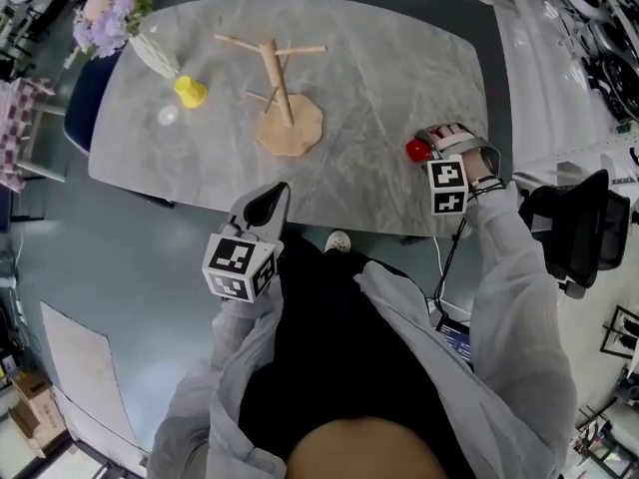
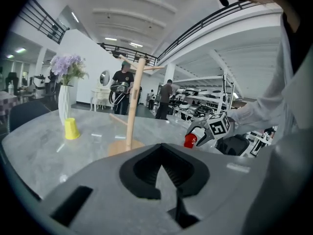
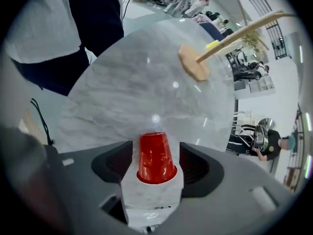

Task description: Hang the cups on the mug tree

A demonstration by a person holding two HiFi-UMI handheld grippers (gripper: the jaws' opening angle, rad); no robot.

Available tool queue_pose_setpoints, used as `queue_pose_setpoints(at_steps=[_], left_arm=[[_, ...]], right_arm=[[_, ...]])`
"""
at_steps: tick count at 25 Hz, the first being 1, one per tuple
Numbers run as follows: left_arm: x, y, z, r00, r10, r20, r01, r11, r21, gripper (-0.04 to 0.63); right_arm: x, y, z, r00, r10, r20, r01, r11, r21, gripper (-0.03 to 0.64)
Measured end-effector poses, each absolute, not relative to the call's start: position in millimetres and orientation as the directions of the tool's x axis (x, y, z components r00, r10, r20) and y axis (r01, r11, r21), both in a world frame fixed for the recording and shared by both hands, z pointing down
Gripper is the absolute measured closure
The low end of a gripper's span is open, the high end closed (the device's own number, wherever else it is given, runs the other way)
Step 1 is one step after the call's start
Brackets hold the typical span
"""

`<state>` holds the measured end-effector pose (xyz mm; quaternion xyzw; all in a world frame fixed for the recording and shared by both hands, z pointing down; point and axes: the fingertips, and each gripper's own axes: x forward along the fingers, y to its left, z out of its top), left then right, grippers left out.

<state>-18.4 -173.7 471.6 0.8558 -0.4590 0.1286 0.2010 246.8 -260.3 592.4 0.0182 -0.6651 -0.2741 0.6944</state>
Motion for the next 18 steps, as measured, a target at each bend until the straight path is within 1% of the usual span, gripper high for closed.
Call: queue_pose_setpoints(at_steps=[3, 4, 8, 12, 15, 18], left_arm=[[-30.3, -171.0, 478.2, 0.513, -0.749, 0.419, -0.858, -0.453, 0.240, 0.588], [-31.2, -170.1, 479.8, 0.507, -0.752, 0.422, -0.862, -0.445, 0.243, 0.588], [-25.8, -168.1, 483.0, 0.502, -0.749, 0.431, -0.865, -0.442, 0.239, 0.588], [-18.1, -171.0, 480.7, 0.510, -0.745, 0.430, -0.860, -0.454, 0.234, 0.588], [-14.2, -172.6, 479.7, 0.512, -0.743, 0.430, -0.858, -0.460, 0.228, 0.588], [-8.8, -174.9, 478.4, 0.516, -0.742, 0.427, -0.856, -0.464, 0.228, 0.588]], right_arm=[[252.7, -267.9, 608.4, 0.027, -0.411, 0.911, 0.397, 0.841, 0.368, 0.305], [254.2, -268.8, 612.4, 0.038, -0.413, 0.910, 0.410, 0.837, 0.363, 0.315], [254.7, -272.2, 619.5, 0.038, -0.444, 0.895, 0.439, 0.812, 0.384, 0.365], [254.8, -278.6, 615.8, 0.041, -0.479, 0.877, 0.419, 0.805, 0.420, 0.373], [246.6, -280.6, 599.2, -0.014, -0.501, 0.865, 0.325, 0.816, 0.478, 0.374], [235.7, -279.3, 575.3, -0.123, -0.496, 0.860, 0.131, 0.851, 0.509, 0.376]])
